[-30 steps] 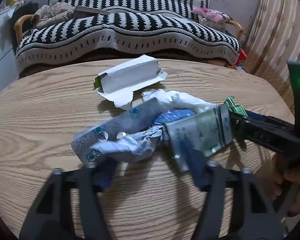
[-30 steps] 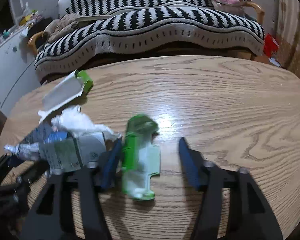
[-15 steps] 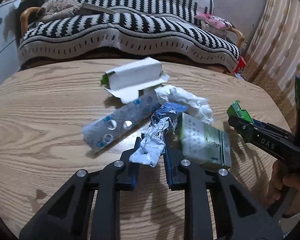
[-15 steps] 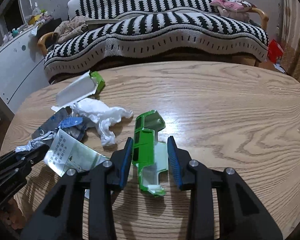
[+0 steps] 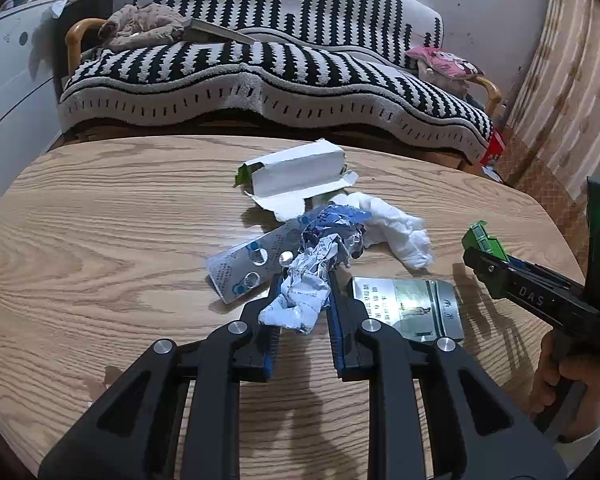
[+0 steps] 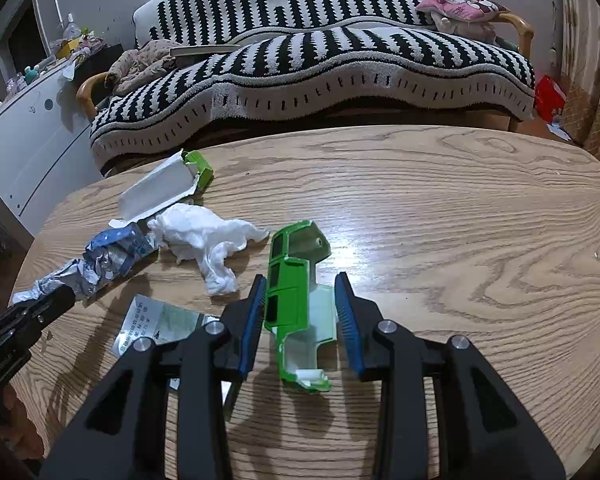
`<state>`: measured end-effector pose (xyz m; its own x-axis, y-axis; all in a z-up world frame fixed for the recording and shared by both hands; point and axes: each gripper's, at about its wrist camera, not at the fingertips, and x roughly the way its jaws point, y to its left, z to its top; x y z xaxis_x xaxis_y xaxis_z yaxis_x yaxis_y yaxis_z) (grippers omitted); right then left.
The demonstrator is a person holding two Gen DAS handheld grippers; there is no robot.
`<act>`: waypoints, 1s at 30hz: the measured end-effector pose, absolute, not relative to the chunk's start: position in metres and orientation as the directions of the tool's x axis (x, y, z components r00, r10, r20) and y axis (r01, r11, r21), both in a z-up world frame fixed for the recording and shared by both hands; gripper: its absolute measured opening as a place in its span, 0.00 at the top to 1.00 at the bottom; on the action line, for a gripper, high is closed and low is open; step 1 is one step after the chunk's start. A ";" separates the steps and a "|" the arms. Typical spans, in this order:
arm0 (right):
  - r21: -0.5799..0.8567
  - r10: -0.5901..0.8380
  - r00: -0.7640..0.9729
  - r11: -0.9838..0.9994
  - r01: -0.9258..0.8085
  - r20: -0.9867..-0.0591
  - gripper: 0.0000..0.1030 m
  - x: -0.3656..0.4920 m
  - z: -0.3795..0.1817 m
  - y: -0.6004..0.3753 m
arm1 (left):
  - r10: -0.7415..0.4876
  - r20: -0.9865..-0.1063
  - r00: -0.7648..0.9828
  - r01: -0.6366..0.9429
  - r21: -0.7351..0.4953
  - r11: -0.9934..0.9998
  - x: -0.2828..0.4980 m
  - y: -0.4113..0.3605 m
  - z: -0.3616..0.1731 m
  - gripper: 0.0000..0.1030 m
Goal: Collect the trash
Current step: 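Carry foil wrapper and green toy to the bin and release both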
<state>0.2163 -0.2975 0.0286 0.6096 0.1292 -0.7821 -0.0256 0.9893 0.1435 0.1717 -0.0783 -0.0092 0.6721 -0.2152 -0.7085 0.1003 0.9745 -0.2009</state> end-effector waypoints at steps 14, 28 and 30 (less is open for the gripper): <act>0.141 0.129 0.605 0.990 -0.027 -0.786 0.66 0.216 0.027 -0.299 | -0.205 -0.719 0.664 0.094 -0.191 0.977 0.174 -0.080 -0.012 0.81; 0.163 0.146 0.618 0.986 -0.030 -0.772 0.66 0.205 0.040 -0.294 | -0.195 -0.711 0.676 0.110 -0.164 0.980 0.165 -0.089 0.001 0.80; 0.196 0.168 0.643 0.980 -0.028 -0.747 0.66 0.191 0.057 -0.300 | -0.208 -0.701 0.682 0.124 -0.170 0.978 0.158 -0.093 0.010 0.80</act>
